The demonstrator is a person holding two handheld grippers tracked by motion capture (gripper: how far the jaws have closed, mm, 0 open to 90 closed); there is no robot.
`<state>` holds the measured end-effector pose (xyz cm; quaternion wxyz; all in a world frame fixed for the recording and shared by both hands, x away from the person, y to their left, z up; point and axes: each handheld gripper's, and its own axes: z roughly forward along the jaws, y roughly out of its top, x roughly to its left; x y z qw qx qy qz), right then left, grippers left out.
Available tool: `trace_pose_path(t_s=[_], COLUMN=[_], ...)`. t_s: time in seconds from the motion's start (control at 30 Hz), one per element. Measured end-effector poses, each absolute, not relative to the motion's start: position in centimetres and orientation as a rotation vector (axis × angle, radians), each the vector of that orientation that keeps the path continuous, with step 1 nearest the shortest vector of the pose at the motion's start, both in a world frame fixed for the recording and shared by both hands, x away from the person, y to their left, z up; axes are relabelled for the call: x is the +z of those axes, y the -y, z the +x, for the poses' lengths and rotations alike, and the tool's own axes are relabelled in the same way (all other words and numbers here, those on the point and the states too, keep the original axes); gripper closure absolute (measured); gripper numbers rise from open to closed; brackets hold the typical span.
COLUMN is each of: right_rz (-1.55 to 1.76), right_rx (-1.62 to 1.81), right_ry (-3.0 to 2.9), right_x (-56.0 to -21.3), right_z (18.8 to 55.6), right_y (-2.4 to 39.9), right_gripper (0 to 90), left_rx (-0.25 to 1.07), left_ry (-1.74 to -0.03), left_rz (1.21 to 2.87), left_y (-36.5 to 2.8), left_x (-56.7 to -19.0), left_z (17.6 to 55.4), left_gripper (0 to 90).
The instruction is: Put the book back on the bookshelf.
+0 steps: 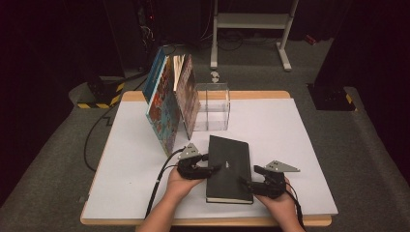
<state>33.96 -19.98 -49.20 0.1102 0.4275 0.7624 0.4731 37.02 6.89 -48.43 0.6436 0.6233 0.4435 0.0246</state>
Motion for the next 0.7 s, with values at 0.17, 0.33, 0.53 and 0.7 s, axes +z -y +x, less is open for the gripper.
trace_pose_path(t_s=[0.17, 0.33, 0.53, 0.7], right_rz=[1.254, 1.252, 1.248, 1.244], right_rx=[1.39, 1.39, 1.383, 1.378], right_ry=[-2.244, -2.246, -2.251, -2.262], right_x=[-49.21, -49.22, -49.27, -49.37], right_z=[33.9, 33.79, 33.76, 33.76], right_y=[19.97, 20.03, 19.93, 19.72], right_gripper=[20.2, 20.3, 20.3, 20.3], left_rx=[0.056, 0.054, 0.051, 0.056], left_ry=[-1.007, -0.997, -1.001, -0.991], left_rz=[1.418, 1.426, 1.427, 1.443], left_y=[-6.91, -7.26, -7.53, -7.58], left_x=[-48.47, -48.41, -48.77, -49.0], left_z=[37.01, 36.96, 36.93, 36.88], left_gripper=[41.6, 41.7, 41.9, 43.3])
